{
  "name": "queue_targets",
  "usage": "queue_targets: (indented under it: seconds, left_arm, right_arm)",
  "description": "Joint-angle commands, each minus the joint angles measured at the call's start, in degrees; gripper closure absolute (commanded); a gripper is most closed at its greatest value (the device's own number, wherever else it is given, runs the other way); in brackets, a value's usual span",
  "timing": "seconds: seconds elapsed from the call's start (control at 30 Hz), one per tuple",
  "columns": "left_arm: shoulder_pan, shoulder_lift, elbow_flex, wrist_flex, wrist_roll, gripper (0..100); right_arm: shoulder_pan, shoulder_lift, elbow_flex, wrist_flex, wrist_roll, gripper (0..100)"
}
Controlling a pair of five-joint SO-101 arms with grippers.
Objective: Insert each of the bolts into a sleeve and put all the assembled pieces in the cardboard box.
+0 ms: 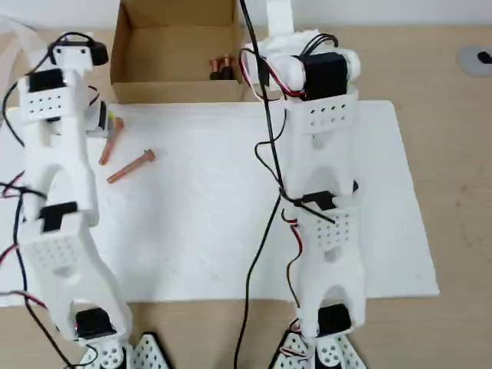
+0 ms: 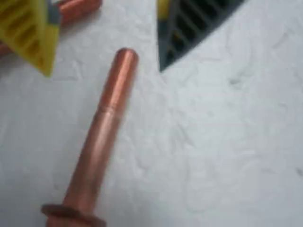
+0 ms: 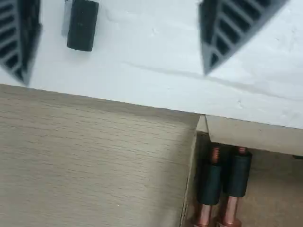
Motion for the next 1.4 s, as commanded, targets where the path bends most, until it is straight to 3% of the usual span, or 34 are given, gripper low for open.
queue_targets:
  seconds: [0.0,0.97,1.2,1.37]
  left_arm:
    - [1.49,4.0,-8.79,1.23,-0.44,84]
    - [6.24,29.93,-29.01,1.14,1.93,84]
    - [6.42,30.46,-29.1,3.96,1.76,100]
    - [6.07,30.55,-28.75,8.26,1.76,99]
  right_arm:
    - [0.75,-4.18,-2.59,1.14,0.26,74.8]
    - [1.01,-4.09,-2.51,1.14,0.18,74.8]
    - [1.01,-4.09,-2.51,1.14,0.18,74.8]
    - [1.01,-4.09,-2.51,1.14,0.18,74.8]
